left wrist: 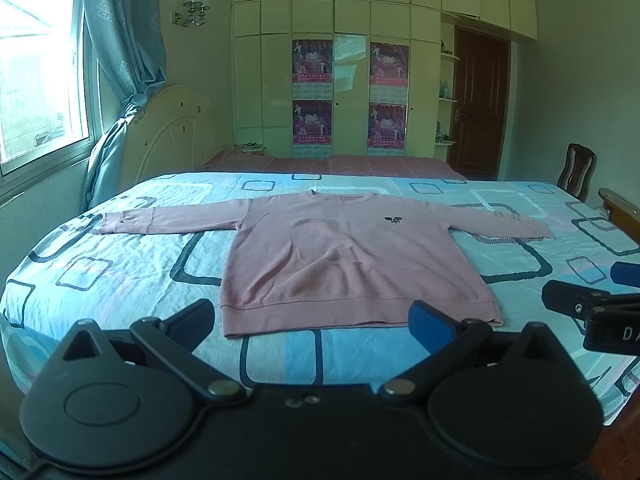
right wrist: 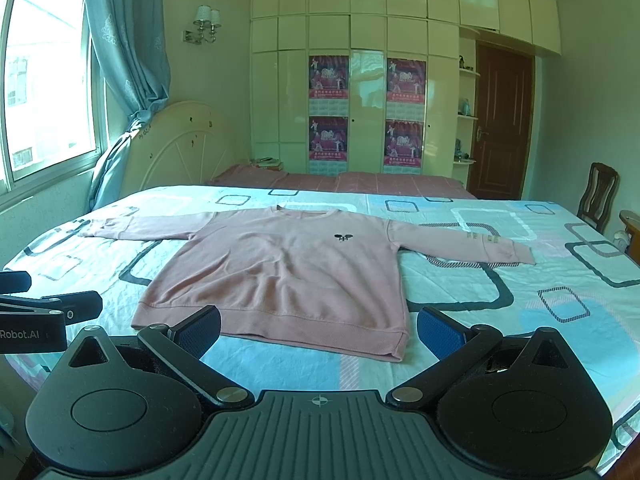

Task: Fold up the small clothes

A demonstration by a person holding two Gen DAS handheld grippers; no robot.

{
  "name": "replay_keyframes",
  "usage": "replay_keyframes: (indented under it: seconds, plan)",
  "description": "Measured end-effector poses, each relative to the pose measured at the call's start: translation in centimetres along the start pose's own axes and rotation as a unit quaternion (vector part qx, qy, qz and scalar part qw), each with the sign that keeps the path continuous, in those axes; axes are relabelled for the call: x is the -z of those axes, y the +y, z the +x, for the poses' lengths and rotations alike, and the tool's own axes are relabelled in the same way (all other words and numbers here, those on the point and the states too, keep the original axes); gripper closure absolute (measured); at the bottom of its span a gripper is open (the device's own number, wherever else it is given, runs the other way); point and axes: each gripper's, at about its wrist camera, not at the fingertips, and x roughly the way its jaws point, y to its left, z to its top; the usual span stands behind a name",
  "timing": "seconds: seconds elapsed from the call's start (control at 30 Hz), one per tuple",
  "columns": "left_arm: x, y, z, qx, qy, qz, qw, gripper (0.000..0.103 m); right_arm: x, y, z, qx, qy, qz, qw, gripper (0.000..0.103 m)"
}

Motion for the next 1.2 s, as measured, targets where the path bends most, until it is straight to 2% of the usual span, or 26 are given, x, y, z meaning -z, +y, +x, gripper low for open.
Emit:
replay_keyframes:
  seconds: [1.2]
  plan:
    - [0.17,-0.20,-0.28,-0.003,-0.002,0.003,1.0000,0.000,-0.10,0.51,-0.04,-0.002,0.001,-0.003,1.000,0.000]
